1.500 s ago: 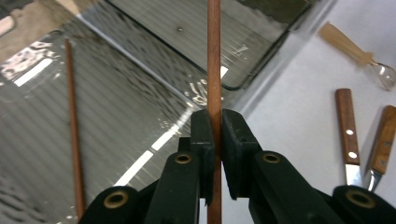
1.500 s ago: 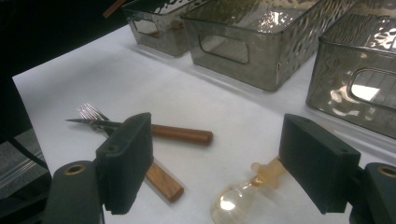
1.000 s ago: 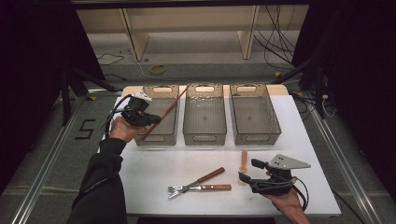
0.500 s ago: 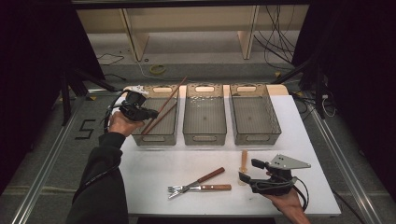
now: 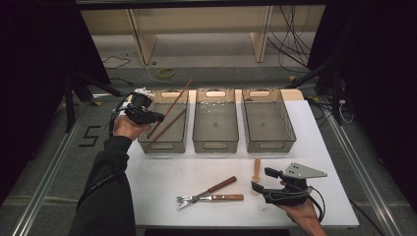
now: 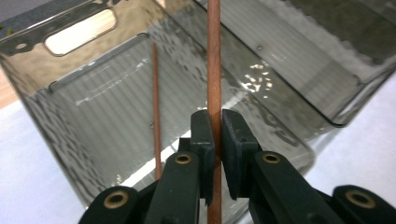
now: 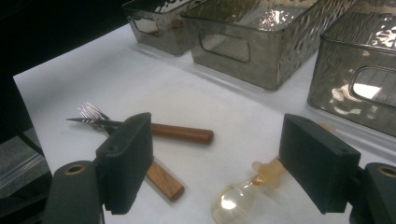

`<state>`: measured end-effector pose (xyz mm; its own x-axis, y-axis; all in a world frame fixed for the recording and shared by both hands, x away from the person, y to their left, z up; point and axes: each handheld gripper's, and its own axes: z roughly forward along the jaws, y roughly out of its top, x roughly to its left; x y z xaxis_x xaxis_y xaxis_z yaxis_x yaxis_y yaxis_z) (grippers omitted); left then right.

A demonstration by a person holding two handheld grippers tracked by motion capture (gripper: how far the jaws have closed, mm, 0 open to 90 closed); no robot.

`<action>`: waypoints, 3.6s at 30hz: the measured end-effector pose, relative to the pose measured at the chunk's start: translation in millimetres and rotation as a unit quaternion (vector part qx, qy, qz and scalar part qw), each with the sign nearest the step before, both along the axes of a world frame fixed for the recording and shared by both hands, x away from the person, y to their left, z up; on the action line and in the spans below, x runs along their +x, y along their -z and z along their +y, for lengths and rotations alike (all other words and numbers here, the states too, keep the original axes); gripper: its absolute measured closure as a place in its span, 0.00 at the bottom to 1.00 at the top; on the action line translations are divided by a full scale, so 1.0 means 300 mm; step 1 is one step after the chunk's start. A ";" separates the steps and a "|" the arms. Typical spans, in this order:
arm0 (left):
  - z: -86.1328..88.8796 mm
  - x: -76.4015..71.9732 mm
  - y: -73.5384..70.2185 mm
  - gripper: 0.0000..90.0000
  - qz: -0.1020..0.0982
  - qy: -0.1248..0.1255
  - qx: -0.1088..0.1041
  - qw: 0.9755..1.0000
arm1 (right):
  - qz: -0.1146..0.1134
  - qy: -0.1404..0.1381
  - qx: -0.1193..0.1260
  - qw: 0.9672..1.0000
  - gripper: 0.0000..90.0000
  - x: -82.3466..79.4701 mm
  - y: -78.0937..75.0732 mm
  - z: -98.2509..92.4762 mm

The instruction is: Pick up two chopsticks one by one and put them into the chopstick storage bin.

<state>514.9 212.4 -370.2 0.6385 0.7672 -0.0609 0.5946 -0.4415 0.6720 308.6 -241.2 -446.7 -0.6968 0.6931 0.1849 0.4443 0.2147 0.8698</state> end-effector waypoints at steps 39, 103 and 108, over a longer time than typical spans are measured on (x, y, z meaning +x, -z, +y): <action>0.042 0.064 0.134 0.91 0.045 -0.059 0.012 0.997 | 0.002 0.000 0.001 1.000 0.30 -0.001 0.000 -0.002; 0.012 -0.339 0.136 0.21 -0.060 -0.013 -0.168 0.984 | 0.077 0.076 -0.122 0.987 0.30 0.201 -0.043 -0.015; 0.027 -0.365 0.154 0.21 -0.065 -0.018 -0.167 0.984 | 0.093 0.074 -0.134 0.984 0.30 0.221 -0.039 -0.001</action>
